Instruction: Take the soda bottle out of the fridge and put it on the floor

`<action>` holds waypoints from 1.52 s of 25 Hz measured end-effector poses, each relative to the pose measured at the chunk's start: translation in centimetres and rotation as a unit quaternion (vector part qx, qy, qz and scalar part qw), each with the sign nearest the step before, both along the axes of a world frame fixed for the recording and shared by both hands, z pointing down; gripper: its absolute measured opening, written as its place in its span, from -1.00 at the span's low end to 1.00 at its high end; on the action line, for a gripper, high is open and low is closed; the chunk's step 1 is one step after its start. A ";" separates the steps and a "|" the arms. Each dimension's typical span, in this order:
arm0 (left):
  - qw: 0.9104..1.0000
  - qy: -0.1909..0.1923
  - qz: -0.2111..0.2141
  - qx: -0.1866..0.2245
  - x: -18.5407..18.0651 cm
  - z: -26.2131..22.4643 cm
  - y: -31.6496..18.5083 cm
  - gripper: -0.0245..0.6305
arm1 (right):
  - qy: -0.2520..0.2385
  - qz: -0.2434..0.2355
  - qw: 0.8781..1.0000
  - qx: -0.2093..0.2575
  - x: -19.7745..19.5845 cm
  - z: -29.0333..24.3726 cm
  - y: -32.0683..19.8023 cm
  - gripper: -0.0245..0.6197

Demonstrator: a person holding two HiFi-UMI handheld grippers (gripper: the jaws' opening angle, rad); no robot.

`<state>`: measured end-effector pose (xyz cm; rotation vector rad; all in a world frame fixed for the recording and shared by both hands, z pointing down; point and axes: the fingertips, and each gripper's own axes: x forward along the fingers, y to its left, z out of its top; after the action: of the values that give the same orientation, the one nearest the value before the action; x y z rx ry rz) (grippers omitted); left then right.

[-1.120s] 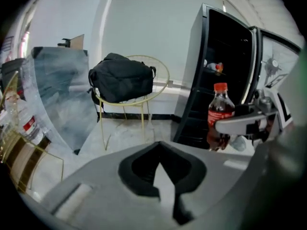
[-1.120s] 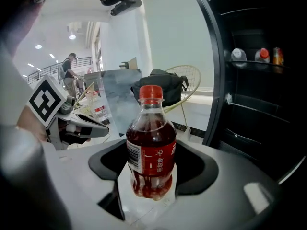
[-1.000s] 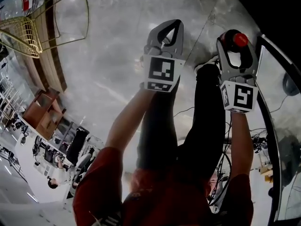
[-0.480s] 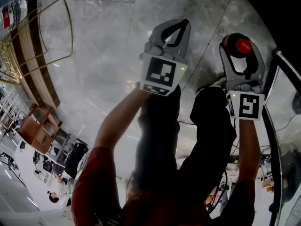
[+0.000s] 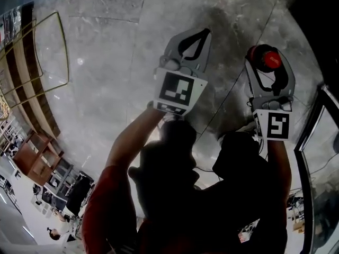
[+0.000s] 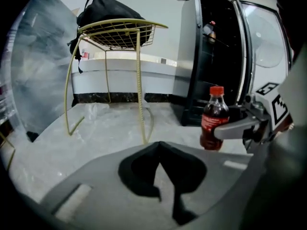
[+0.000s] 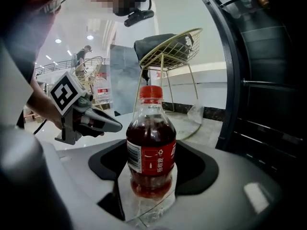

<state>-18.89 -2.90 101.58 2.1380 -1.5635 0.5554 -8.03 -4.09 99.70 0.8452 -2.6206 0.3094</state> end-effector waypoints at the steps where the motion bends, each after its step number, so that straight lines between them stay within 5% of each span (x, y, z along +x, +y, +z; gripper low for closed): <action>1: 1.000 -0.001 -0.005 0.007 -0.2 0.5 -0.4 -0.93 | -0.002 -0.002 1.000 0.004 0.0 0.7 -0.2 0.00; 23: 0.999 0.003 -0.023 0.023 -0.1 4.1 2.6 -0.93 | 0.011 -0.021 0.999 0.025 -0.9 5.9 1.7 0.00; 38: 0.999 0.010 -0.020 0.023 -0.2 4.4 2.7 -0.93 | 0.016 0.001 1.000 0.013 -3.4 8.2 -3.2 0.01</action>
<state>-19.09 -0.17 106.00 2.1346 -1.6196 0.4876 -11.40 -7.30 107.92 0.8533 -2.5999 0.2608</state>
